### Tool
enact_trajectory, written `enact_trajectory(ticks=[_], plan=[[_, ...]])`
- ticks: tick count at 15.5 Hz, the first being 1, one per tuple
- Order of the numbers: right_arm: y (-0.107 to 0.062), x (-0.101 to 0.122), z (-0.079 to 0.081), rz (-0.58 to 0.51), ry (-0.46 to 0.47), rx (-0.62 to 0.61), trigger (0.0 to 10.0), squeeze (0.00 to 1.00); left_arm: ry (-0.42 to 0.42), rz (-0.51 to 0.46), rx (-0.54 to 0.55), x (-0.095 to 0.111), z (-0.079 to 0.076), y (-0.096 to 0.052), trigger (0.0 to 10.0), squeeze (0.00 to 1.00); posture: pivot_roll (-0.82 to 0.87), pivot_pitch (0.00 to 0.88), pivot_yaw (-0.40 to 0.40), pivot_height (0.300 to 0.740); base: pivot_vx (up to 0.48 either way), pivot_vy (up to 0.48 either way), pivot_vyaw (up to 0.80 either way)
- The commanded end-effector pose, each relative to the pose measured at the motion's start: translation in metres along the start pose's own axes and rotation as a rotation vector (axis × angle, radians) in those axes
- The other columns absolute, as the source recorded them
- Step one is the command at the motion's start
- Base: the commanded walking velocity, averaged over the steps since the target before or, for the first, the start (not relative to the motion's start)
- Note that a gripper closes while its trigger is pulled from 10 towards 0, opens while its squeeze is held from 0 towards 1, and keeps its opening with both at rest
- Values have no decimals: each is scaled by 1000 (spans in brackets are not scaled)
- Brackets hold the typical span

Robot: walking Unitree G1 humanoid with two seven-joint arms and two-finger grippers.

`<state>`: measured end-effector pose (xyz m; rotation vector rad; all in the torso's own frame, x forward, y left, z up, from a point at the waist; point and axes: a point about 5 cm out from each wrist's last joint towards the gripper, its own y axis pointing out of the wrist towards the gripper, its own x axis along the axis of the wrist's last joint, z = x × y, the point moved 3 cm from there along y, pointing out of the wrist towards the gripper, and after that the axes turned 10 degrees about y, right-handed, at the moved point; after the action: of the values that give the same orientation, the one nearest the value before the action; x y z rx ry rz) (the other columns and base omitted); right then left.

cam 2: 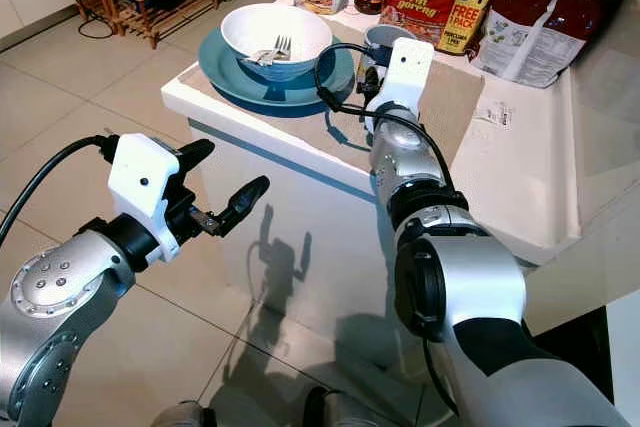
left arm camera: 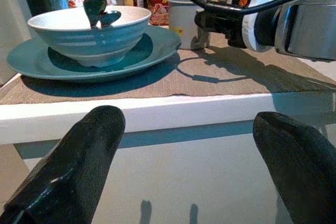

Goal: Setting the table

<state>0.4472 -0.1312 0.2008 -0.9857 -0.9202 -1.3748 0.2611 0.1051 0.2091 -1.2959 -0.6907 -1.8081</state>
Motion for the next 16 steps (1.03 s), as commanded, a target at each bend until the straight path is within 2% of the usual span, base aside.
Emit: enact_trajectory(ticks=[1,8,11,14,16], plan=[[1,6,-6,-16,9,-21,0,0,0,-10,-21,3,-5,-1,10000,0,164,114,-111,740,0,0,0],[2,9,-6,-20,19,-26,0,0,10,-11,-13,3,-3,2,10000,0,166,96,-118,740,0,0,0],[3,21,-3,-71,46,-10,0,0,9,-22,8,4,1,6,10000,0,153,80,-116,740,0,0,0],[3,29,-9,-117,66,-11,0,0,1,-29,29,3,4,13,10000,0,127,76,-112,740,0,0,0],[-2,27,-19,-178,32,6,0,0,-12,-39,45,3,2,16,10000,0,117,68,-128,740,0,0,0]])
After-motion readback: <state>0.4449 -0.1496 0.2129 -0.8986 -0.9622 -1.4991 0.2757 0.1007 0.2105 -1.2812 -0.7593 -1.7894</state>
